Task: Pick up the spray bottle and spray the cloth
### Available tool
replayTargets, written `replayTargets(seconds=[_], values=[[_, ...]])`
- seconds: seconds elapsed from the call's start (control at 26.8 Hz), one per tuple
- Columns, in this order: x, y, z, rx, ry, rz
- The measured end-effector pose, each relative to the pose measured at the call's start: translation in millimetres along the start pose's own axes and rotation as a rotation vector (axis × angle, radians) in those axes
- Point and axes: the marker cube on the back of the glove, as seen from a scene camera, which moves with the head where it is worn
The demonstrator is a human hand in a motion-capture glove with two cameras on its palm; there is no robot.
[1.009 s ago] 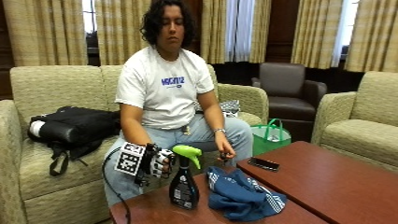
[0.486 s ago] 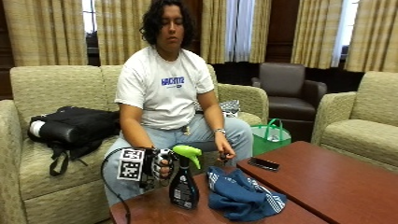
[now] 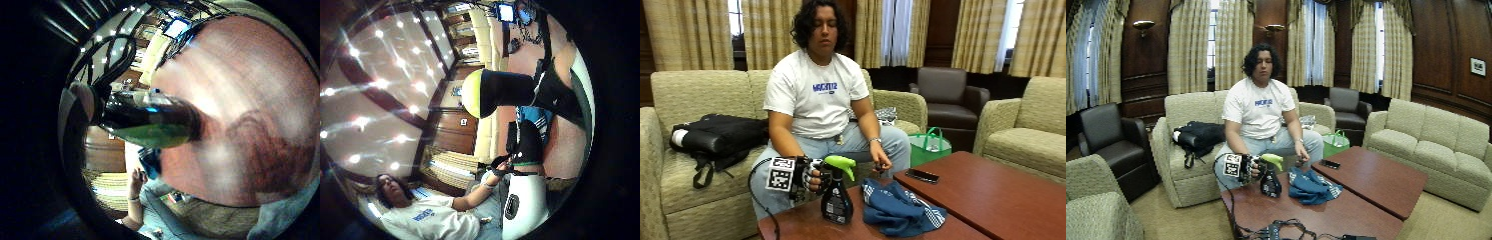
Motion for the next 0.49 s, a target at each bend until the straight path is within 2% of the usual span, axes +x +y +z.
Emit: replayTargets(seconds=[0.49], values=[[-1.2, 5.9, 4.2, -0.034, 0.025, -0.021]])
